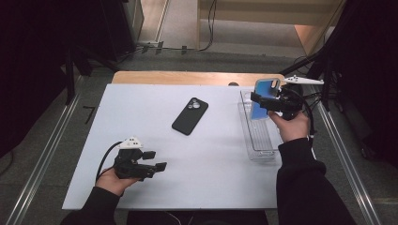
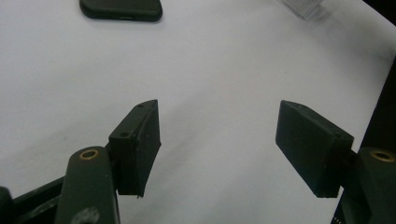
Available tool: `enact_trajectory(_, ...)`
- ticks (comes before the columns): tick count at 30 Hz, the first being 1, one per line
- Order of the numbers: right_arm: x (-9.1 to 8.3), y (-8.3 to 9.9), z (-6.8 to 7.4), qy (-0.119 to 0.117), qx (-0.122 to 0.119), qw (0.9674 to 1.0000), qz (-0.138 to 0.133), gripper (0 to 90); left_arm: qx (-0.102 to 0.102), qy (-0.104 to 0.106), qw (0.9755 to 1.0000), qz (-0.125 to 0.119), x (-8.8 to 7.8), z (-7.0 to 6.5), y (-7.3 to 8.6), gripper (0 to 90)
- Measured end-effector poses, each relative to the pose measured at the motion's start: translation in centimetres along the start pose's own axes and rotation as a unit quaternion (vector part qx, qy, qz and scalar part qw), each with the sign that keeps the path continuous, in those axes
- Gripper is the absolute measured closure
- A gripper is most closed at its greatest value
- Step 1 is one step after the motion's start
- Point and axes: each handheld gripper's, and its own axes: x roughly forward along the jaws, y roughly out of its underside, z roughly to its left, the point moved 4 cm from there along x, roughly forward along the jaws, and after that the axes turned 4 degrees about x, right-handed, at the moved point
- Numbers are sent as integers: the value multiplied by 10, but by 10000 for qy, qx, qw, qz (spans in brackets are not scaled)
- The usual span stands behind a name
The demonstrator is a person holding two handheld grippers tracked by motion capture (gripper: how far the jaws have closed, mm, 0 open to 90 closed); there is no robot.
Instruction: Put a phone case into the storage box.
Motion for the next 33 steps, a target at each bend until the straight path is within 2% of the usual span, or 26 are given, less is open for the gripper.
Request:
enact_trajectory(5,23,-6,-12,226,75,9997,51,172,59,51,10000,2,2,-2,-1,312)
enact_trajectory(9,37,-10,-25,312,303,9991,-25,172,41,79,10000,-4,3,0,-1,312)
enact_trajectory(16,65,-12,-43,711,364,9968,-28,171,17,122,9999,-26,2,2,-2,312)
enact_trajectory(20,80,-11,-50,803,426,9959,-11,170,42,147,9999,-21,3,1,-2,312)
enact_trajectory(23,89,-10,-56,958,383,9947,9,169,32,164,9999,-32,4,0,-2,312)
enact_trajectory(30,111,-6,-66,988,489,9938,165,167,48,151,9999,-23,4,0,-1,312)
enact_trajectory(33,119,-5,-68,1051,431,9931,301,166,43,160,9999,-27,4,0,-2,312)
